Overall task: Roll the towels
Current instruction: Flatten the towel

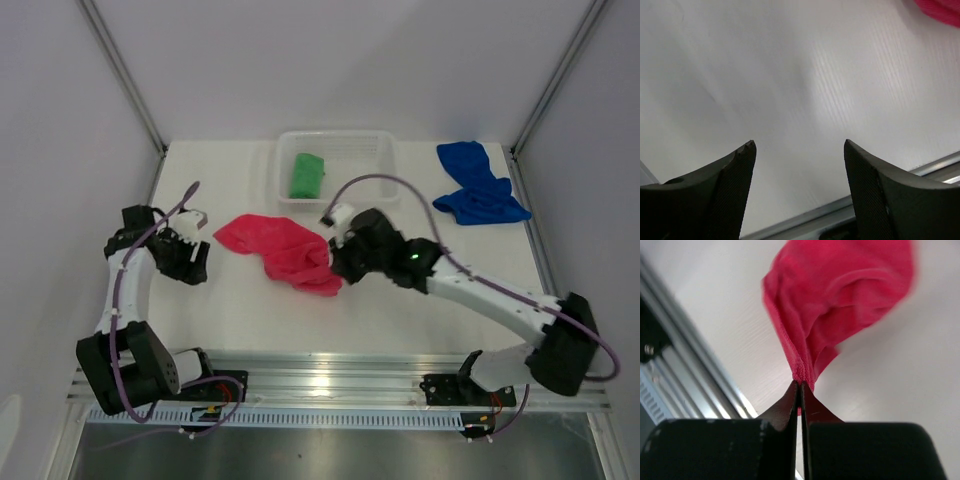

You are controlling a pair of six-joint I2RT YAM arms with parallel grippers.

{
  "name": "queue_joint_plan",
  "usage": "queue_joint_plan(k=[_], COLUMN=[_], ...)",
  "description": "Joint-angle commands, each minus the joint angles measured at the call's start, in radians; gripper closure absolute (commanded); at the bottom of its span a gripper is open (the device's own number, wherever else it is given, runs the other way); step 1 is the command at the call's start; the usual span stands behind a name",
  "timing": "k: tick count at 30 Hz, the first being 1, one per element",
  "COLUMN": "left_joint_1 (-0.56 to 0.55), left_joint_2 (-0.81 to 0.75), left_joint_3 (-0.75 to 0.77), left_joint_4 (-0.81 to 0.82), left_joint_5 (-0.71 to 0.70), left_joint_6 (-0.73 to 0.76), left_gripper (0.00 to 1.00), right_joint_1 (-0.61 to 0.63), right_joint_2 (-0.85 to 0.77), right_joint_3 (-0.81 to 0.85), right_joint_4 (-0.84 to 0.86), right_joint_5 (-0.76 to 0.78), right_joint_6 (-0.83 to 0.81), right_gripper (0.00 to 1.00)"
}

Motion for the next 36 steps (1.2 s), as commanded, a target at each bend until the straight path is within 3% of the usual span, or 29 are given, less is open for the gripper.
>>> queue_joint_plan(k=[1,6,10,12,16,22,24,28,33,36], left_joint_1=[-0.150,-0.438,-0.475,-0.497,-0.607,-0.750,-0.805,-0.857,-0.869,-0.871], left_joint_2=[0.013,0.096,0.223,0.257,0.202,0.028,0.010,0.114,0.202,0.268], left_joint_3=[0.013,-0.030,0.060,0.059,-0.082,-0.109,-0.148,-0.232,-0.232,-0.206], left_joint_4=[0.095,0.220,0.167,0.121,0.150,0.101,0.119,0.220,0.312,0.328], left_joint_5=[-0.069,-0.258,-0.260,-0.246,-0.243,-0.080,-0.092,-0.216,-0.252,-0.295], left_joint_6=[0.142,0.314,0.429,0.476,0.562,0.424,0.414,0.380,0.340,0.312], left_gripper=[0.26,0.22,0.22,0.17,0.17,0.23,0.22,0.22,0.21,0.29], right_joint_1=[-0.166,-0.427,-0.597,-0.621,-0.625,-0.650,-0.657,-0.662,-0.668,-0.680], right_joint_2=[-0.195,-0.364,-0.370,-0.356,-0.318,-0.289,-0.287,-0.286,-0.307,-0.318], right_joint_3=[-0.104,-0.174,-0.170,-0.172,-0.172,-0.170,-0.172,-0.172,-0.183,-0.181], right_joint_4=[-0.120,-0.143,-0.148,-0.116,-0.073,-0.067,-0.065,-0.061,-0.070,-0.082], right_joint_5=[-0.047,-0.159,-0.282,-0.319,-0.334,-0.339,-0.348,-0.356,-0.348,-0.345], right_joint_6=[0.100,0.097,0.079,0.082,0.085,0.082,0.082,0.084,0.082,0.078], right_gripper=[1.00,1.00,1.00,1.00,1.00,1.00,1.00,1.00,1.00,1.00])
